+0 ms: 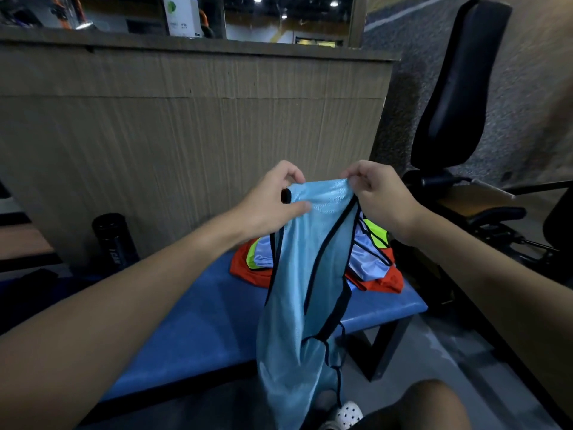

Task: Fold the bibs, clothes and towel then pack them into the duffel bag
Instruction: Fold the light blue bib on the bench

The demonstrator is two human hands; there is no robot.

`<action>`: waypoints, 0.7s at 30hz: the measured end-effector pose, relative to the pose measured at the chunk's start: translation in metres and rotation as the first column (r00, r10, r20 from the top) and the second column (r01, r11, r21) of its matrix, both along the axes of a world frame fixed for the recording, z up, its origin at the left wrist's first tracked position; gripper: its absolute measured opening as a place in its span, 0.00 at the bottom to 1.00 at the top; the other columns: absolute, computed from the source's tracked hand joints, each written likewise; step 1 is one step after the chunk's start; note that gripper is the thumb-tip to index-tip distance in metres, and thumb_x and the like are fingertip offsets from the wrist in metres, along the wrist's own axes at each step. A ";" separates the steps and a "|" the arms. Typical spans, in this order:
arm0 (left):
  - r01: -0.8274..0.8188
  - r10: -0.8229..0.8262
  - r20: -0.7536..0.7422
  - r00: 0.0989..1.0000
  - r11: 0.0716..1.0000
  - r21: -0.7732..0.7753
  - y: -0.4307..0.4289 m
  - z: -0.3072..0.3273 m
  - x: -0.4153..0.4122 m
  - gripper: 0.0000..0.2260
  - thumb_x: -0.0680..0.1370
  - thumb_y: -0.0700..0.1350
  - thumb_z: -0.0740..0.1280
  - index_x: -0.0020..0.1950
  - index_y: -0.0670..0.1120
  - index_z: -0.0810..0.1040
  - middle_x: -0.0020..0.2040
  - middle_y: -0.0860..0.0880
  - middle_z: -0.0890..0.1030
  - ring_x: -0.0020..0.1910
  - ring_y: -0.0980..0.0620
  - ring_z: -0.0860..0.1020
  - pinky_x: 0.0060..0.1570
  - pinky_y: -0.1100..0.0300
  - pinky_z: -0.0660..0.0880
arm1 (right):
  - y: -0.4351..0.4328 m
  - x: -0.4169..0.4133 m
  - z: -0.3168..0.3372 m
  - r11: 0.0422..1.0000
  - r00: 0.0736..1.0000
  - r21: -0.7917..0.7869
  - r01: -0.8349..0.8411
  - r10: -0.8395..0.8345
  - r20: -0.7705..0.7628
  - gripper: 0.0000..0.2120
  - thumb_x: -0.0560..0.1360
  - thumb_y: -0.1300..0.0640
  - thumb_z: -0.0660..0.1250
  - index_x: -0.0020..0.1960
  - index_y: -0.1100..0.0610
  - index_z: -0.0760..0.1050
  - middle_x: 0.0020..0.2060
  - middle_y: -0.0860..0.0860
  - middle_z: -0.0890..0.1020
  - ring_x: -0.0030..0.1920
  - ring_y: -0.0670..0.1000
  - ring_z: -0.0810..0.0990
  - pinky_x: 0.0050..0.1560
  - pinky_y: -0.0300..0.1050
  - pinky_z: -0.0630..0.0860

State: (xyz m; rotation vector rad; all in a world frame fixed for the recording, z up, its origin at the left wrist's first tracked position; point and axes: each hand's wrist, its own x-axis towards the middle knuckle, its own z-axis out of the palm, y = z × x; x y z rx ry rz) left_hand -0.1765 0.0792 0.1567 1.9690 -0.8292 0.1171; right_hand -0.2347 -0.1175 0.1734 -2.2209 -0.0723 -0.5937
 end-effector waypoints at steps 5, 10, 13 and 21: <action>0.023 -0.022 0.019 1.000 0.996 -0.081 0.004 0.005 0.003 0.03 0.76 0.38 0.73 0.46 0.45 0.81 0.43 0.48 0.84 0.41 0.56 0.81 0.46 0.58 0.78 | 0.007 -0.003 0.000 0.996 0.999 0.087 -0.022 0.025 -0.029 0.12 0.82 0.63 0.54 0.51 0.59 0.75 0.37 0.53 0.76 0.32 0.41 0.72 0.32 0.36 0.70; -0.049 0.056 0.037 0.998 0.983 -0.176 0.007 0.015 -0.002 0.05 0.76 0.42 0.73 0.43 0.41 0.83 0.33 0.46 0.81 0.29 0.58 0.76 0.29 0.63 0.73 | 0.016 -0.013 -0.001 0.960 0.965 0.161 -0.231 0.247 -0.088 0.21 0.77 0.43 0.65 0.66 0.51 0.65 0.42 0.44 0.78 0.42 0.40 0.79 0.43 0.37 0.76; -0.059 0.068 0.043 0.997 0.983 -0.172 0.008 0.020 -0.002 0.12 0.76 0.45 0.74 0.42 0.36 0.83 0.31 0.37 0.79 0.27 0.54 0.72 0.27 0.60 0.66 | 0.016 -0.010 -0.007 0.962 0.959 0.047 -0.269 0.272 -0.083 0.25 0.71 0.45 0.74 0.61 0.51 0.66 0.44 0.52 0.82 0.42 0.50 0.82 0.44 0.47 0.79; -0.034 0.037 0.020 0.999 0.992 -0.123 0.019 0.019 0.007 0.29 0.79 0.58 0.67 0.32 0.34 0.73 0.25 0.44 0.69 0.27 0.54 0.66 0.25 0.59 0.62 | 0.014 0.000 0.004 0.991 0.990 -0.113 -0.076 0.089 0.108 0.10 0.81 0.61 0.62 0.41 0.60 0.74 0.33 0.51 0.72 0.33 0.45 0.67 0.38 0.43 0.66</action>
